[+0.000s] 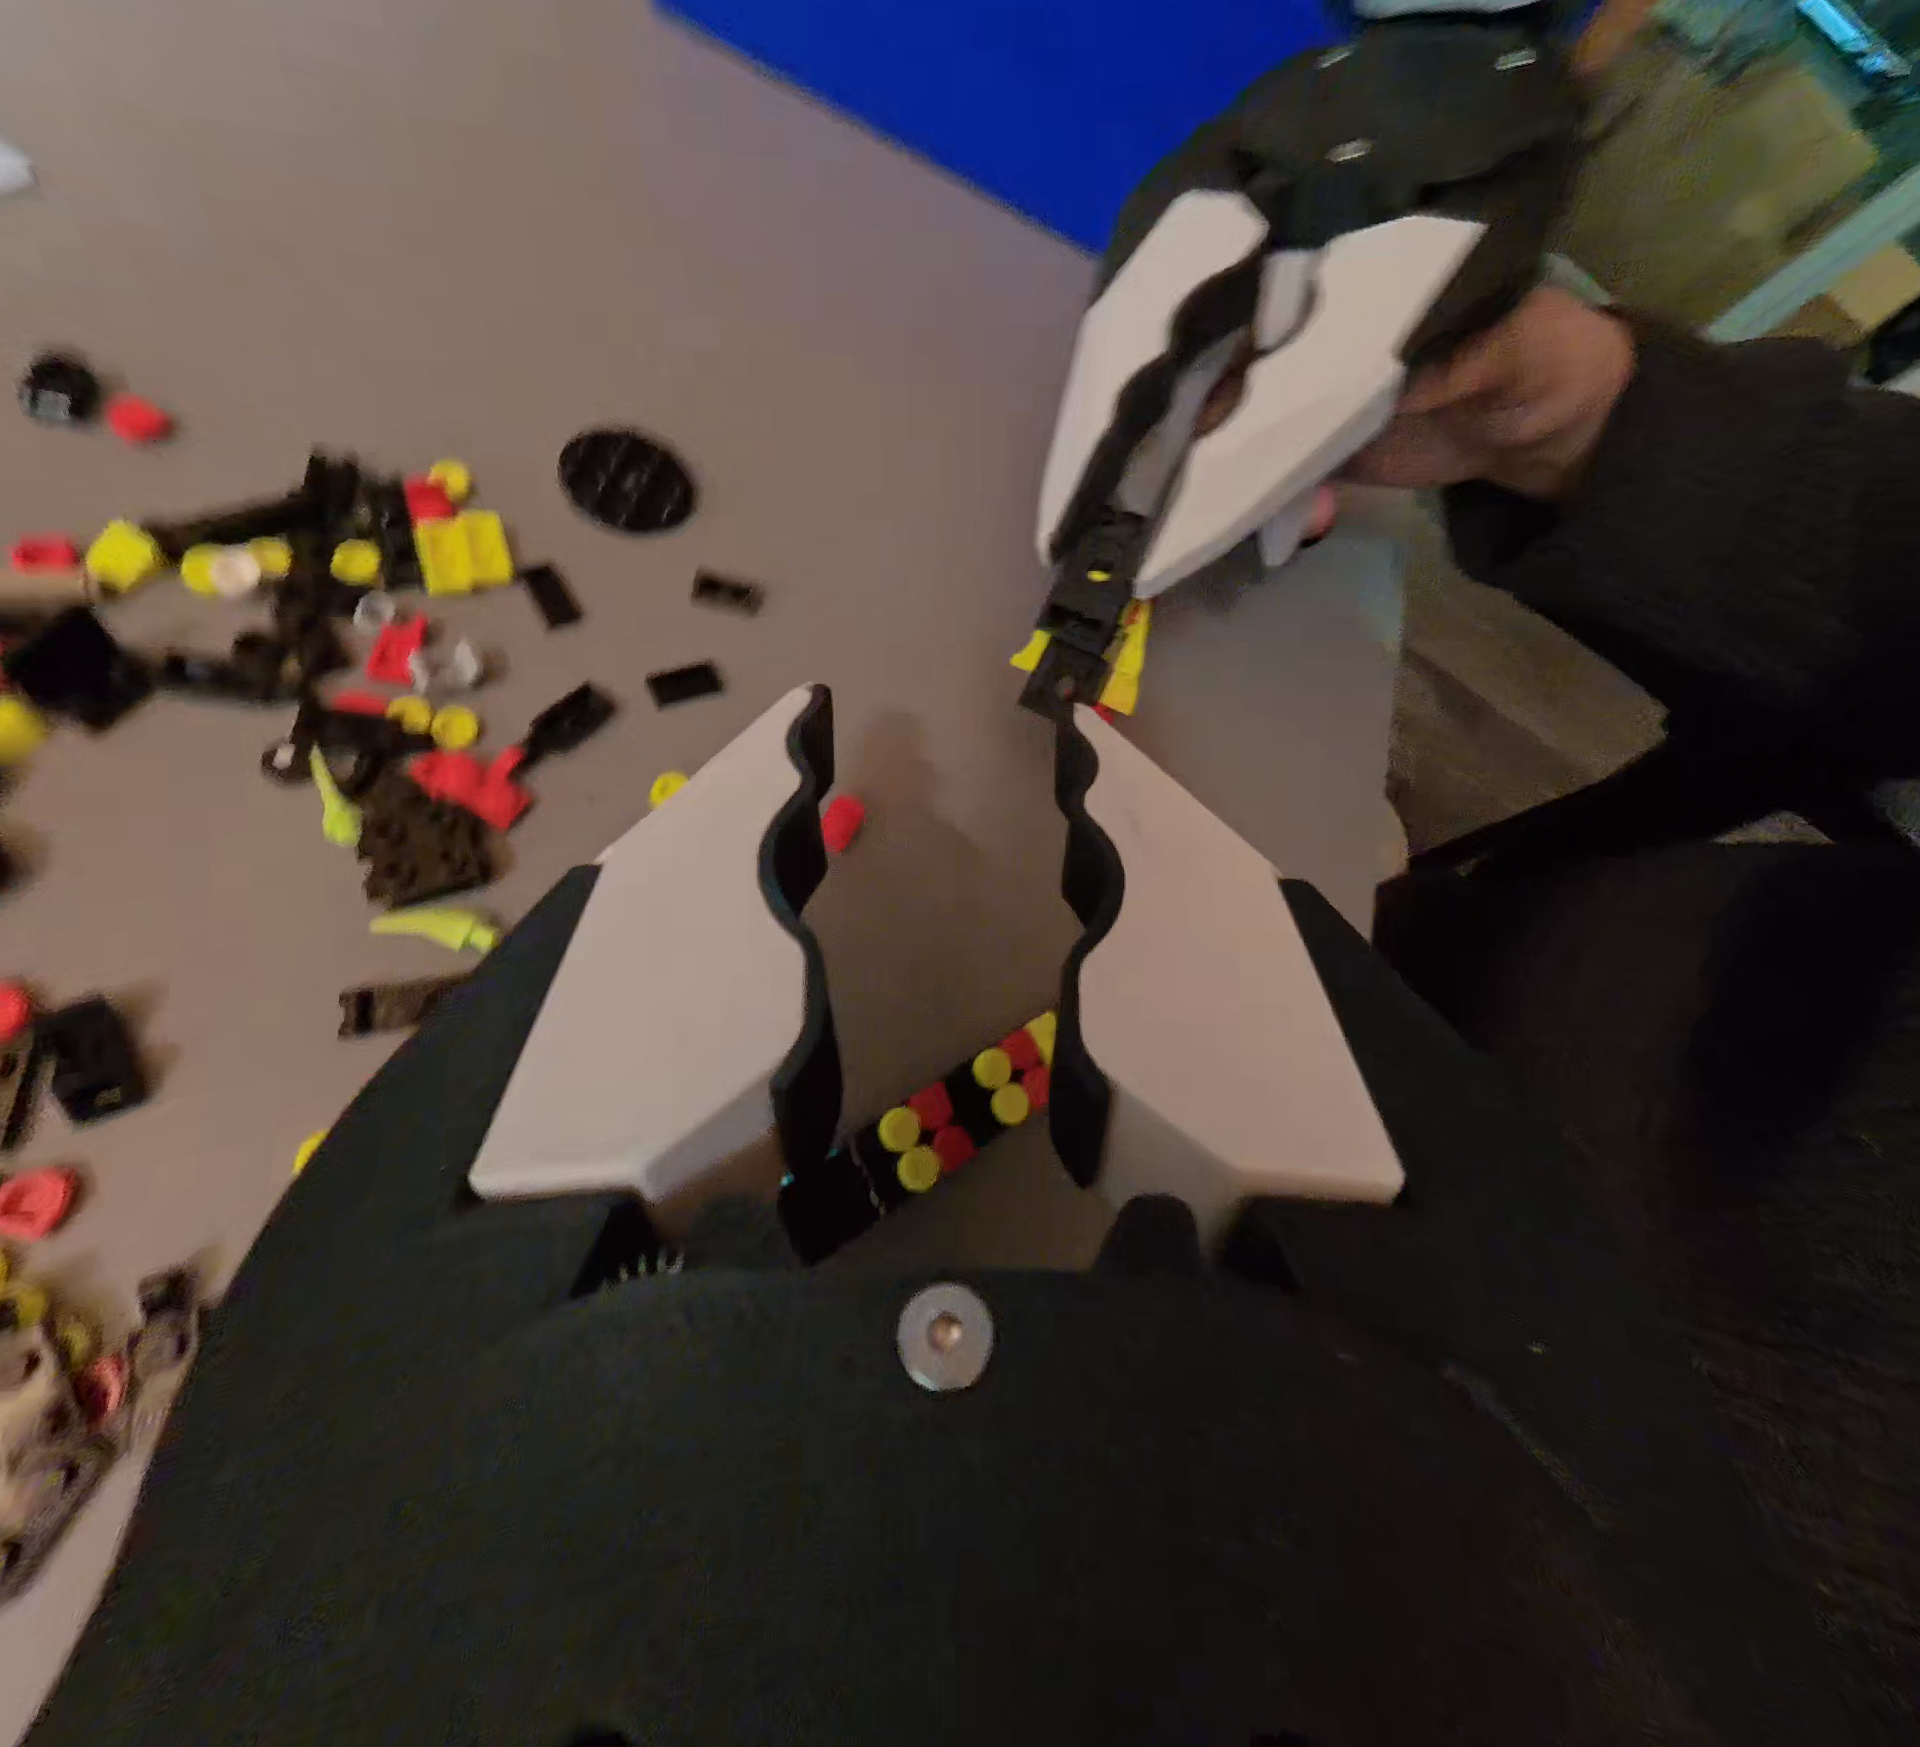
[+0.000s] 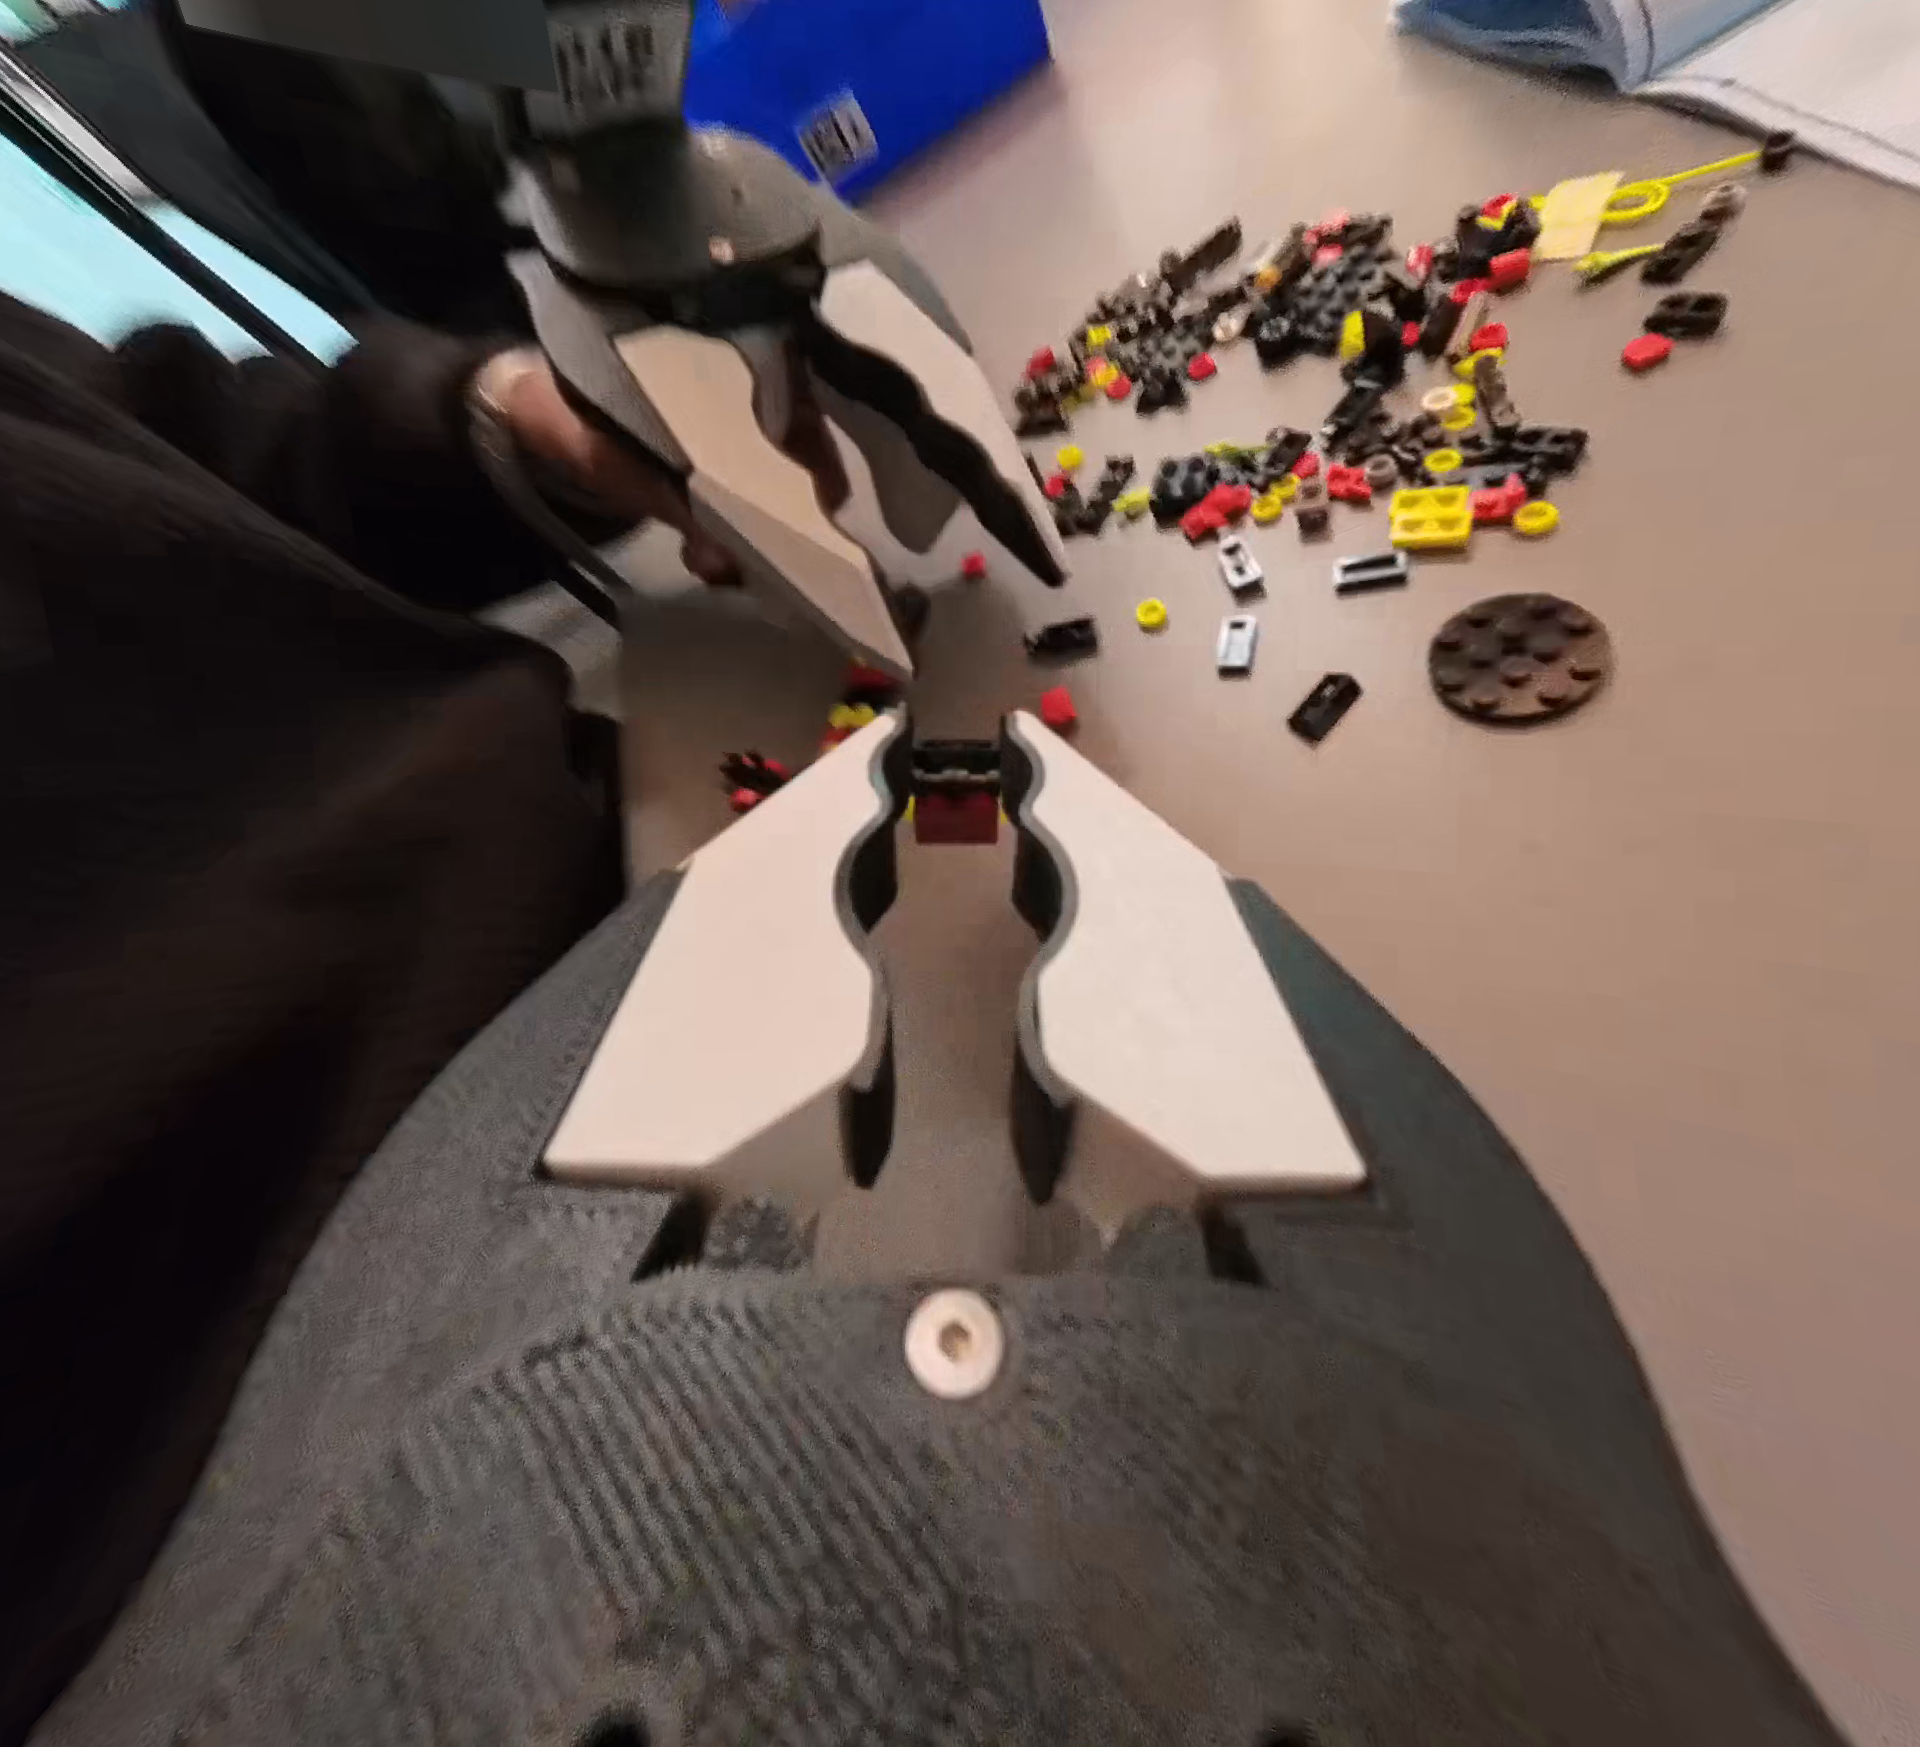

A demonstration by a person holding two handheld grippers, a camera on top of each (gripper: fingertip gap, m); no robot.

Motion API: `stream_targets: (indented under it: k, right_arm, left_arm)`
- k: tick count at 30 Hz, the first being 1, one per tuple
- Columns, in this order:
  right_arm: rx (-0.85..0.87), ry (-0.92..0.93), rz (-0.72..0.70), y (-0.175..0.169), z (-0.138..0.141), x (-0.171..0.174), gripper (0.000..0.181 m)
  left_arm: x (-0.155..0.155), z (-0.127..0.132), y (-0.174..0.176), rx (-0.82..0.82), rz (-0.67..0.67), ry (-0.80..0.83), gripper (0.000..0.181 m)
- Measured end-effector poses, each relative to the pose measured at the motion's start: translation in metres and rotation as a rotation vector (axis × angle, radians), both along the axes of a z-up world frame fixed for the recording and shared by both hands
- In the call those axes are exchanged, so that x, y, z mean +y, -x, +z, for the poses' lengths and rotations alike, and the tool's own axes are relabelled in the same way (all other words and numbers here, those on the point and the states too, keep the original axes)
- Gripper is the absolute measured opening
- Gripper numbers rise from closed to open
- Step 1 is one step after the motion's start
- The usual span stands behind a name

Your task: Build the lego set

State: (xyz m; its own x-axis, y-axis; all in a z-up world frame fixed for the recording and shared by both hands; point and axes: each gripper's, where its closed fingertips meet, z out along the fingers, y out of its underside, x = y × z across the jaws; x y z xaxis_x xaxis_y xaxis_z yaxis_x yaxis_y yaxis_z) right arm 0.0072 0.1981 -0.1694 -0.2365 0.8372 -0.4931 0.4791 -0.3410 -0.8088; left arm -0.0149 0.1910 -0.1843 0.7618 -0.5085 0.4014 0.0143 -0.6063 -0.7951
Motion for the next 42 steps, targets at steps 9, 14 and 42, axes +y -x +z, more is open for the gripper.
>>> stream_targets:
  k: [9,14,42]
  right_arm:
    - [0.084,0.429,-0.099,0.005,0.034,0.001,0.014]
    - [0.108,0.627,-0.113,0.008,0.042,-0.002,0.015]
    - [-0.005,-0.991,0.055,0.002,-0.014,-0.012,0.020]
  left_arm:
    - [-0.010,0.032,-0.026,0.194,-0.093,-0.358,0.044]
    - [-0.010,0.037,-0.028,0.200,-0.084,-0.391,0.022]
    - [-0.009,0.014,-0.019,-0.515,-0.011,0.274,0.028]
